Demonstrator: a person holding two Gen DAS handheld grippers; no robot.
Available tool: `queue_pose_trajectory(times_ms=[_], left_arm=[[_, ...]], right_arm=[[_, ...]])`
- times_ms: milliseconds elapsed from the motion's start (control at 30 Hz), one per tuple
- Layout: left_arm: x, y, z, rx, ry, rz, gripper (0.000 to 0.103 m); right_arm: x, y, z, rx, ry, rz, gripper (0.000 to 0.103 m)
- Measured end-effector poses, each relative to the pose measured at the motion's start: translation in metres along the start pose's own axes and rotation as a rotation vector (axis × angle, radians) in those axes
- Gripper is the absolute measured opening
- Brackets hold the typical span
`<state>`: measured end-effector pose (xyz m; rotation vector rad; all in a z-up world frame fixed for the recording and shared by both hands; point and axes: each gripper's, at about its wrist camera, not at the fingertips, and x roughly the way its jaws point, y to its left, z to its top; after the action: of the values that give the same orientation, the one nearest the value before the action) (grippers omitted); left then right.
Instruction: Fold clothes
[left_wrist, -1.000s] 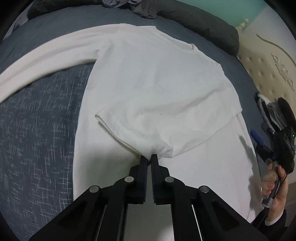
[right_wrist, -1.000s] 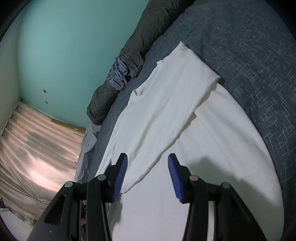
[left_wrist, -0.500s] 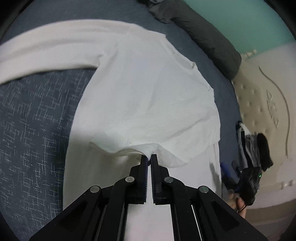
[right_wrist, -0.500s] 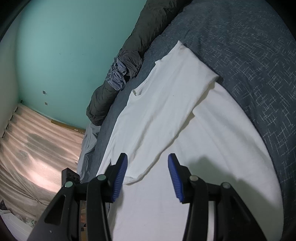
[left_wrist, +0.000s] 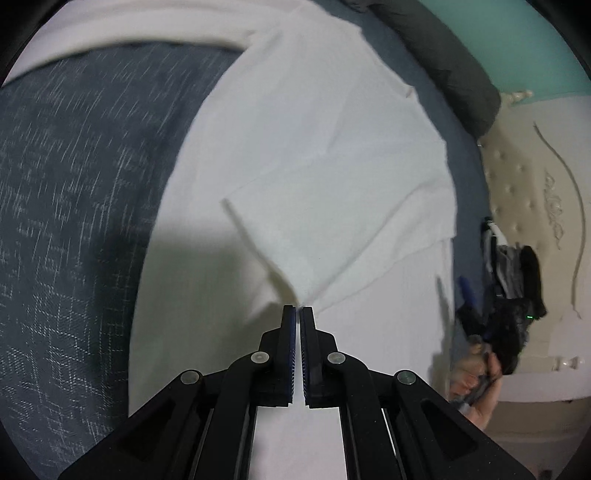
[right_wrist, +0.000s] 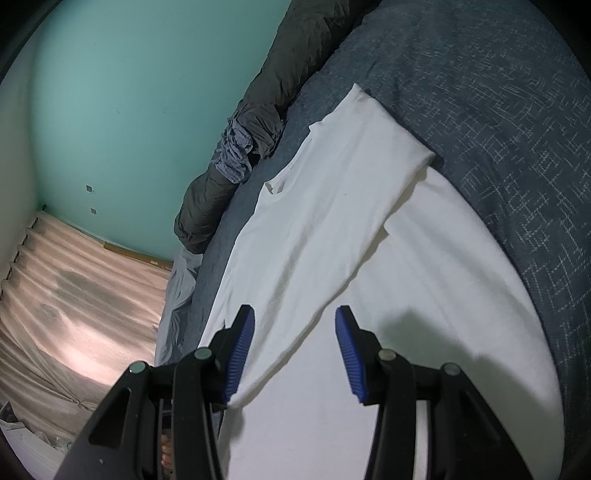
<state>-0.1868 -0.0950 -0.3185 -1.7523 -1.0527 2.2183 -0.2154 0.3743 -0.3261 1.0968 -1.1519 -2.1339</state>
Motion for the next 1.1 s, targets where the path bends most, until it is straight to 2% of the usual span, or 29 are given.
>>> queue_pose_trajectory(times_ms=[133,333,500,600,867,900,967,1100], left_arm=[[0.005,0.009,-0.001,-0.015,-0.028,0.007,0.002],[-0.018,0.013,0.001,-0.017,-0.111,-0.01,0.003],[-0.033,0.012,0.016,0.024,-0.204,0.035,0.023],[-0.026,0.011,0.024,0.051,-0.229,0.072,0.025],[-0.011,0.018,0.027,0.089,-0.261,0.104,0.024],[-0.009,0.018,0.027,0.091,-0.263,0.104,0.021],[-0.007,0.019,0.028,0.096,-0.27,0.107,0.008],[-0.017,0.015,0.026,0.115,-0.313,0.123,0.003]], right_arm=[[0.0,-0.001,0.002,0.002,-0.005,-0.002,0.046],[0.002,-0.004,0.004,0.011,-0.001,-0.005,0.046],[0.003,-0.004,0.003,0.007,0.003,-0.008,0.046],[0.003,-0.004,0.002,0.005,0.006,-0.009,0.046],[0.004,-0.005,0.001,0.002,0.014,-0.012,0.046],[0.005,-0.004,0.001,0.003,0.014,-0.013,0.046],[0.005,-0.004,0.001,0.002,0.014,-0.013,0.046],[0.004,-0.006,0.0,0.001,0.012,-0.016,0.046]])
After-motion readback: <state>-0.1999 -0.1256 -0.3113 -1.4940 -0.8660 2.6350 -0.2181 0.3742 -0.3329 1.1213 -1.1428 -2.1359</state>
